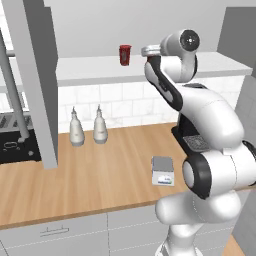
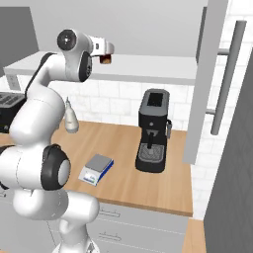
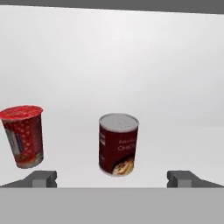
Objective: Pick the canned food and place it on the digital scale for weighing, and close the cabinet.
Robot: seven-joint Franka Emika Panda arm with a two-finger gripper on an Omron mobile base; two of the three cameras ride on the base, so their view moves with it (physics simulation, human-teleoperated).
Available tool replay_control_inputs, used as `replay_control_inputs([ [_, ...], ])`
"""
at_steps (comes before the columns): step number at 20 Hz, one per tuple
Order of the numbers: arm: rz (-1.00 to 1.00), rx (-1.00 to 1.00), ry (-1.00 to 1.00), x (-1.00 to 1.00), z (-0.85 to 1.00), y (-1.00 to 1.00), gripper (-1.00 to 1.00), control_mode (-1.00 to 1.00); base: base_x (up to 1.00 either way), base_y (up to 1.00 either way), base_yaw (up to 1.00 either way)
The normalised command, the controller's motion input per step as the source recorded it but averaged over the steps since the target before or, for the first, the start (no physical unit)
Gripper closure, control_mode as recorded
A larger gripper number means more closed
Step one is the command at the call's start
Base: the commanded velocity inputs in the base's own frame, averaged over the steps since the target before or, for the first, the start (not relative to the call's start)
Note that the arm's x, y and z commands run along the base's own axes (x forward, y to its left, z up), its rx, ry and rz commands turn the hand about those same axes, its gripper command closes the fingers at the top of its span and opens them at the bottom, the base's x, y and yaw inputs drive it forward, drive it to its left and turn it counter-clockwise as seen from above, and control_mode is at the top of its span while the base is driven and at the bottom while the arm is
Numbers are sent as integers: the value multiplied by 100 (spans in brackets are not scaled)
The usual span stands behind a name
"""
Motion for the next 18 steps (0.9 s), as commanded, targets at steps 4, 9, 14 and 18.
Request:
replay_control_inputs([
  [4,0,0,0,18,-12,0,-100,-100,0,0,0],
  [9,0,0,2,23,-21,0,-100,-100,0,0,0],
  [14,0,0,0,23,-17,0,-100,-100,0,0,0],
  [18,0,0,0,20,-7,0,-100,-100,0,0,0],
])
